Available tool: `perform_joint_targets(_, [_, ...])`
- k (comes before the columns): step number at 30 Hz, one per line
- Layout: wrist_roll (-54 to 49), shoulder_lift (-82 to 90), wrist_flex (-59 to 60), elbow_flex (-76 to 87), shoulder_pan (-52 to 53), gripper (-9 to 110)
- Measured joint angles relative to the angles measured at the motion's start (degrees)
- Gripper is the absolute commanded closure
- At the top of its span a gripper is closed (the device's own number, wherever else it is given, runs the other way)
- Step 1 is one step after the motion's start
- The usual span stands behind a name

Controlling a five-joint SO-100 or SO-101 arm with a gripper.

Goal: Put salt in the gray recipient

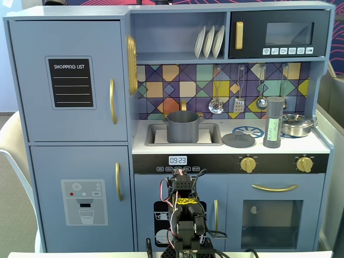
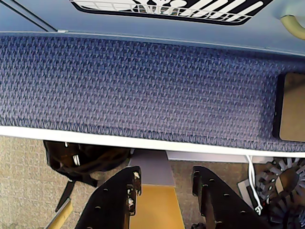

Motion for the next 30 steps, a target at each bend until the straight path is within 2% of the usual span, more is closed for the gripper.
perform_joint_targets(4, [0.1,0.0,0.0,0.0,-0.3,97])
perform_joint_targets(8, [0.1,0.0,0.0,0.0,-0.5,94])
perform_joint_targets(11, [0.1,0.0,0.0,0.0,0.3,101])
perform_joint_targets(20, [-1.6,0.0,-0.2,0.0,1.0,101])
perform_joint_targets(24, [-3.2,0.0,-1.1,-0.2,7.2,101])
perform_joint_targets(30, [-4.7,0.0,-1.8,-9.9,24.2,101])
